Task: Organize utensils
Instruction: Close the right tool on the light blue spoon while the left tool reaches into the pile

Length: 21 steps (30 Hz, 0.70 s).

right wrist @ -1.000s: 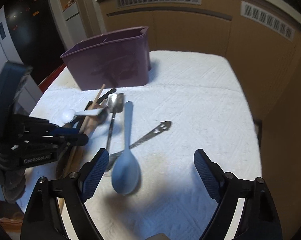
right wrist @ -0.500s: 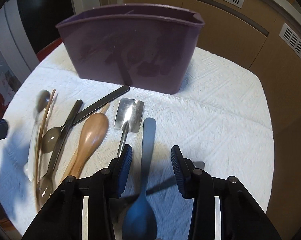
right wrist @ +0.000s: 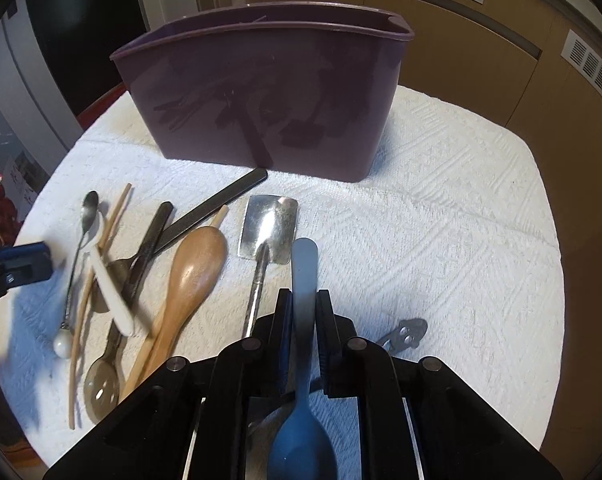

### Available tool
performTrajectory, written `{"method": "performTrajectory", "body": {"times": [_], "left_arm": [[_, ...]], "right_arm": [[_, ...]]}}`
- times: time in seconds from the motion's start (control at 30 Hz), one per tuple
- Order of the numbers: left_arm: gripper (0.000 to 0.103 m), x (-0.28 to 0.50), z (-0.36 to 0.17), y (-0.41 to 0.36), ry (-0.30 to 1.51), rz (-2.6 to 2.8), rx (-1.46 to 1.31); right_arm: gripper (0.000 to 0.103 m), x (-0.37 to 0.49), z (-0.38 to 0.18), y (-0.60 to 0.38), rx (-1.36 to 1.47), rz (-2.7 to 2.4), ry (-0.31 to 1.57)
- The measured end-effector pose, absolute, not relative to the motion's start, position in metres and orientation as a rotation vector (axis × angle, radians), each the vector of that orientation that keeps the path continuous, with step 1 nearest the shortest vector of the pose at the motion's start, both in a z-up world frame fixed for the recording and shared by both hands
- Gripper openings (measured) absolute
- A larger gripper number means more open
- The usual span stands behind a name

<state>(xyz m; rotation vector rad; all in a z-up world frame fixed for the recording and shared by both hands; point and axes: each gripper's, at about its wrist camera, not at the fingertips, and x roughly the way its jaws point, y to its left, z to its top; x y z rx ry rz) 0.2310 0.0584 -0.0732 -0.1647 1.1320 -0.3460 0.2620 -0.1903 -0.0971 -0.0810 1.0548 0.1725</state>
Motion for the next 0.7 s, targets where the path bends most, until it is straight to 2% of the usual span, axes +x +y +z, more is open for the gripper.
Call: {"method": "performTrajectory", "body": {"times": [0.07, 0.47, 0.5, 0.57, 0.6, 0.7], "left_arm": [[0.045, 0.24, -0.073, 0.058, 1.115, -0.317, -0.131], [0.046, 0.287, -0.096, 0.032, 1.174, -0.236, -0.027], [0.045, 0.287, -0.095, 0.032, 1.164, -0.23, -0.021], [0.027, 0.286, -0.093, 0.031, 1.144, -0.234, -0.008], [0.022, 0.284, -0.092, 0.03, 1.131, -0.237, 0.01], [0.022, 0.269, -0.08, 0.03, 1.059, -0.248, 0.031]], "right_arm": [[0.012, 0.252, -0.089, -0.191, -0.061, 0.186, 1.036], [0.012, 0.208, -0.05, -0.192, -0.053, 0.212, 0.922], [0.012, 0.208, -0.049, -0.193, -0.054, 0.214, 0.918], [0.012, 0.205, -0.047, -0.195, -0.051, 0.217, 0.914], [0.012, 0.205, -0.046, -0.195, -0.046, 0.218, 0.912], [0.012, 0.204, -0.044, -0.196, -0.039, 0.222, 0.905]]}}
